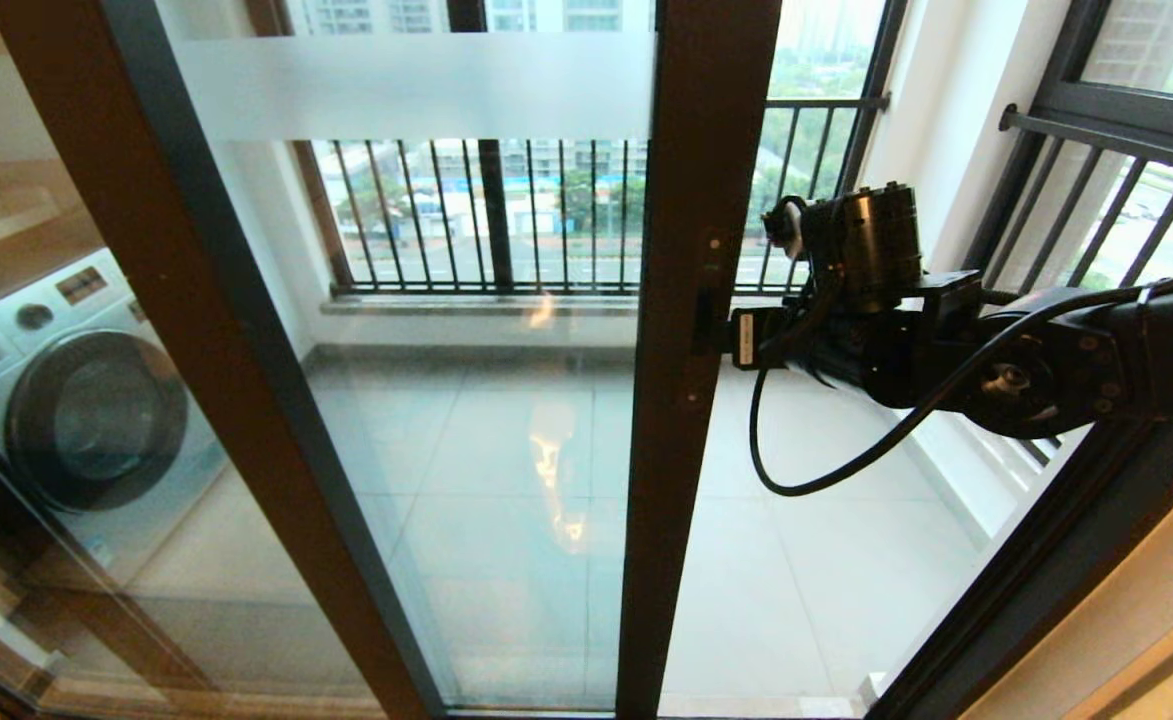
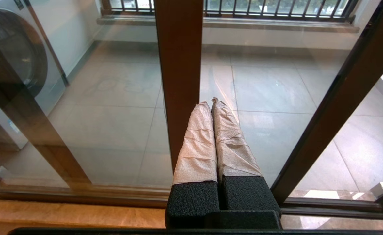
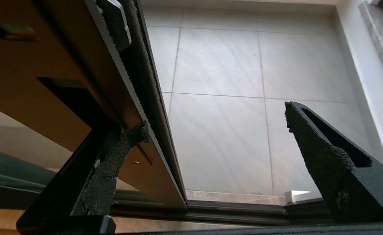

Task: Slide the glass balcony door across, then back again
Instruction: Close the slid door

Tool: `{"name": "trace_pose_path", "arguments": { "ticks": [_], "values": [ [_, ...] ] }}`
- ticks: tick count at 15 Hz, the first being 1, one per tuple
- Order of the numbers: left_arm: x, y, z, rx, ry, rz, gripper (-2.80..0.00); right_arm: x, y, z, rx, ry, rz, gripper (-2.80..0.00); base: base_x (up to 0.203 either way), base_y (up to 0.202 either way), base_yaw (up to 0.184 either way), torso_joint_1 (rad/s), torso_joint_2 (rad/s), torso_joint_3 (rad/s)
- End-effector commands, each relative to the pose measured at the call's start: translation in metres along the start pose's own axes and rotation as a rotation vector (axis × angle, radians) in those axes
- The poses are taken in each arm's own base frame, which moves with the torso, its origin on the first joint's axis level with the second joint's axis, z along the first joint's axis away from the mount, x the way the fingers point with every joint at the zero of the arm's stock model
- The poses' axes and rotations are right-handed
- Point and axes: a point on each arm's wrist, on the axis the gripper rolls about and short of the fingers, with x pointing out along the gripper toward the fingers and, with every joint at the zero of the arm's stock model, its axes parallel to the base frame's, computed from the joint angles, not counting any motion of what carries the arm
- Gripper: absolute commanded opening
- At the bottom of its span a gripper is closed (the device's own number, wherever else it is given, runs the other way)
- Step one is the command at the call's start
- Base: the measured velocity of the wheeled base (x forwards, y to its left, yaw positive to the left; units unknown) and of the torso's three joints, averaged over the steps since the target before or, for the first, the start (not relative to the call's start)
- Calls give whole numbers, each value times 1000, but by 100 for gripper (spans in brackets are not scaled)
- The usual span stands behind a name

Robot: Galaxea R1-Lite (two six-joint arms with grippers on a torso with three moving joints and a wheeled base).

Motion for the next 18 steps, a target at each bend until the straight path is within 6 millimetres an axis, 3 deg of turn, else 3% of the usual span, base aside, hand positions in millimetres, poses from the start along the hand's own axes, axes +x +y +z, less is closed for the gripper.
{"name": "trace_pose_path", "arguments": {
  "ticks": [1, 9, 18],
  "values": [
    [0, 0, 0, 0, 1, 0, -280, 2, -3, 1, 6, -4, -10, 0, 0, 0, 0, 0, 0, 0],
    [0, 0, 0, 0, 1, -1, -280, 8, -29, 3, 10, -3, -75, 0, 0, 0, 0, 0, 0, 0],
    [0, 0, 0, 0, 1, 0, -280, -6, -43, 5, 16, -10, -95, 0, 0, 0, 0, 0, 0, 0]
  ]
}}
